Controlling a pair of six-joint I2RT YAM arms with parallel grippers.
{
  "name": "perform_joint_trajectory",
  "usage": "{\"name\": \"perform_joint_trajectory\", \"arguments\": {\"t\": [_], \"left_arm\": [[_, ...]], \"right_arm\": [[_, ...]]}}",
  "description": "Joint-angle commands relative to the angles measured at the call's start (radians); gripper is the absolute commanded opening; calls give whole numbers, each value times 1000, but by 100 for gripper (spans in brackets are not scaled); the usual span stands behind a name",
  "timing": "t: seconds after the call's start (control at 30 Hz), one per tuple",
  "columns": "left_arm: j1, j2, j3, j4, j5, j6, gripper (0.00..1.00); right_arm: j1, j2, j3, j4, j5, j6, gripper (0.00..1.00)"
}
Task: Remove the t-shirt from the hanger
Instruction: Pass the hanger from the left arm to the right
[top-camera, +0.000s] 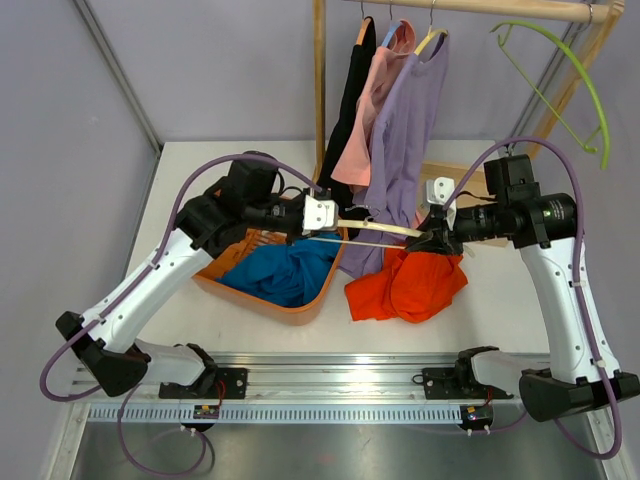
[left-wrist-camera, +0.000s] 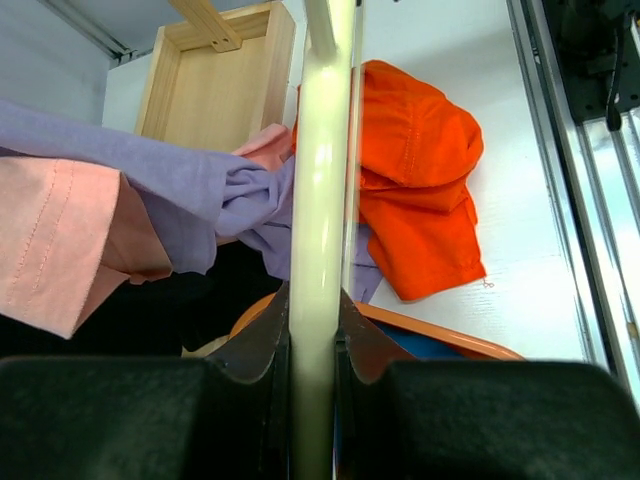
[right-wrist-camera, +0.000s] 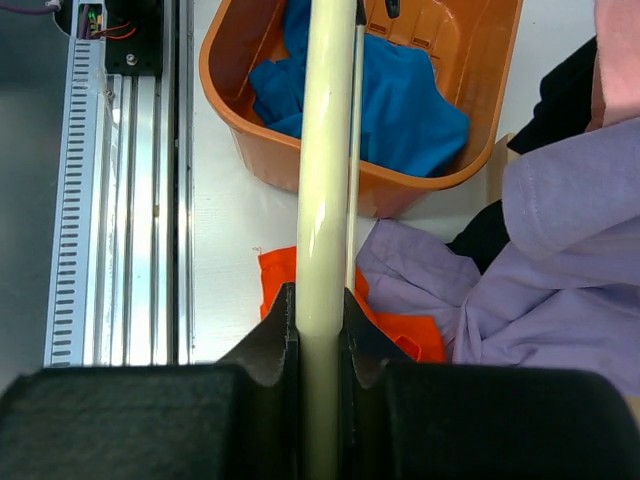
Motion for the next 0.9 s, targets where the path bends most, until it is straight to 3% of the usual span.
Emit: {"name": "perform_joint_trajectory", "arguments": {"t": [0.0,0.03,0.1,0.13,0.2,0.23,0.27,0.37,0.5,0.53,0.67,0.8,0.87], "left_arm": [[-2,-49,-23,179,83,-43,0],[-2,-52,-32,217,77,-55,0],[-2,-78,-66,289,51,-108,10],[-2,-89,-81,323,26,-131,33],[-1,-141,-132,416,-44,-201,56],[-1,-166,-149,449,-69,-208,80],[-1,-190,-169,490,-134,-260,95],[1,-275,-221,585,-262,-311,99],[-1,-364,-217,636,-487,-394,99],[-1,-380,-215,647,-533,-409,99],[-1,-468,-201,681,-771,-457,99],[1,-474,-169,613,-876,-507,99],[-1,-470,-163,556,-899,-549,99]], "right_arm": [[10,-23,22,-235,-32,32,0],[10,-32,23,-234,-43,46,0],[10,-67,16,-216,-45,72,0],[10,-83,7,-206,-37,109,0],[12,-133,-18,-145,-2,171,0],[9,-155,-27,-122,7,234,0],[8,-178,-38,-98,14,265,0],[8,-285,-90,86,35,454,0],[7,-386,-115,507,86,760,0],[7,-381,-87,553,139,852,0],[8,-333,-4,657,247,948,0],[8,-362,-18,882,461,1115,0],[7,-365,-10,916,604,1170,0]]}}
